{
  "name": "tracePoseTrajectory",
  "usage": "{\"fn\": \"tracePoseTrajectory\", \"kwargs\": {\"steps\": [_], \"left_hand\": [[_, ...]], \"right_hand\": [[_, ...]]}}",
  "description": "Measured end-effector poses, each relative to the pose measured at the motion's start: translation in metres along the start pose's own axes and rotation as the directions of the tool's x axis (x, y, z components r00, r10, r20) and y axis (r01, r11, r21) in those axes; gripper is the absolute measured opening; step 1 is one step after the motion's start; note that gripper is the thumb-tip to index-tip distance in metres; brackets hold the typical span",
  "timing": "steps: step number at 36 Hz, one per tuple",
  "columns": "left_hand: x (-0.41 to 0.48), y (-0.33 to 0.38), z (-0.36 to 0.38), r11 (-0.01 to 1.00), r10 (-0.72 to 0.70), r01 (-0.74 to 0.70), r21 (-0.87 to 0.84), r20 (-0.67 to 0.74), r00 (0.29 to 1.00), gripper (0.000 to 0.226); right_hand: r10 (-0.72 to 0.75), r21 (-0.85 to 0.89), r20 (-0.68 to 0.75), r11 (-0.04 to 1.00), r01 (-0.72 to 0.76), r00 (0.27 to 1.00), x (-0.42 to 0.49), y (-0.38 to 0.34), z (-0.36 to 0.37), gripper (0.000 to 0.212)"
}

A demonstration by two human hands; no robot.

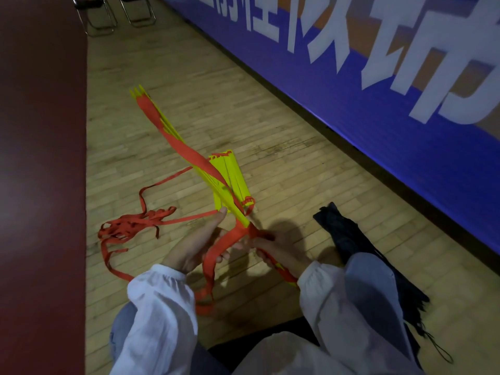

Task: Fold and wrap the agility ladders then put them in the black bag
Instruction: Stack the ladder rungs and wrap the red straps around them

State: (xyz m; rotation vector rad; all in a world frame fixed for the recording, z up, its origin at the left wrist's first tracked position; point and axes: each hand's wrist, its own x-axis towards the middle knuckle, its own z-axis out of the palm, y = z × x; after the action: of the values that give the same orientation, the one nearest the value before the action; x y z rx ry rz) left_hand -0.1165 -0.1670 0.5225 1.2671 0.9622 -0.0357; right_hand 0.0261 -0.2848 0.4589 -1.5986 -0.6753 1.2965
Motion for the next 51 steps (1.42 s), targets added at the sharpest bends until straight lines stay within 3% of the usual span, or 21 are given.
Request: {"fn": "tracePoseTrajectory", "kwargs": {"steps": [5, 9, 14, 18, 24, 30, 32, 35, 40, 45, 49, 51], "left_hand": [[0.001, 0.002, 0.007, 0.994, 0.103, -0.105, -0.014, -0.087, 0.991, 0.049], [0.007, 0.0, 0.013, 0.992, 0.128, -0.124, 0.032, -0.188, 0.974, 0.051], [0.011, -0.003, 0.024, 0.988, 0.153, -0.154, 0.023, -0.319, 0.935, 0.041], [0.012, -0.007, 0.023, 0.984, 0.178, -0.165, 0.068, -0.364, 0.914, 0.032], [0.012, -0.015, 0.014, 0.982, 0.186, -0.181, 0.045, -0.321, 0.928, 0.03], [0.009, -0.023, 0.007, 0.977, 0.215, -0.212, 0.037, -0.209, 0.954, 0.025], [0.008, -0.025, 0.007, 0.971, 0.238, -0.233, 0.05, -0.181, 0.954, 0.021], [0.005, -0.025, 0.007, 0.964, 0.262, -0.253, 0.078, -0.139, 0.955, 0.032], [0.004, -0.021, 0.006, 0.969, 0.242, -0.235, 0.08, -0.089, 0.966, 0.024], [0.009, -0.017, 0.003, 0.983, 0.173, -0.168, 0.07, -0.069, 0.982, 0.03], [0.007, -0.016, 0.003, 0.982, 0.169, -0.165, 0.094, -0.041, 0.985, 0.03], [0.005, -0.016, 0.0, 0.982, 0.148, -0.147, 0.118, 0.003, 0.989, 0.035]], "right_hand": [[-0.071, -0.127, -0.086, 0.99, 0.06, 0.994, 0.002, 0.001, 0.004, 0.053], [-0.113, -0.278, -0.178, 0.959, 0.061, 0.978, 0.005, 0.005, 0.005, 0.031], [-0.175, -0.468, -0.233, 0.883, 0.048, 0.956, 0.005, 0.006, 0.011, 0.037], [-0.126, -0.437, -0.152, 0.898, 0.048, 0.98, 0.003, 0.007, 0.01, 0.036], [-0.022, -0.278, 0.002, 0.96, 0.022, 1.0, -0.003, -0.006, 0.001, 0.032], [0.146, -0.327, 0.092, 0.939, -0.109, 0.985, 0.0, -0.005, -0.008, 0.08], [0.178, -0.286, 0.156, 0.95, -0.128, 0.971, -0.004, -0.006, -0.007, 0.071], [0.227, -0.224, 0.225, 0.958, -0.177, 0.947, -0.013, -0.008, -0.009, 0.04], [0.178, -0.168, 0.232, 0.976, -0.141, 0.956, -0.015, -0.005, -0.007, 0.028], [0.133, -0.203, 0.14, 0.974, -0.103, 0.981, 0.003, 0.011, 0.002, 0.072], [0.098, -0.183, 0.133, 0.98, -0.072, 0.986, 0.008, 0.013, 0.003, 0.082], [0.07, -0.207, 0.135, 0.977, -0.041, 0.988, 0.005, 0.01, 0.002, 0.077]]}}
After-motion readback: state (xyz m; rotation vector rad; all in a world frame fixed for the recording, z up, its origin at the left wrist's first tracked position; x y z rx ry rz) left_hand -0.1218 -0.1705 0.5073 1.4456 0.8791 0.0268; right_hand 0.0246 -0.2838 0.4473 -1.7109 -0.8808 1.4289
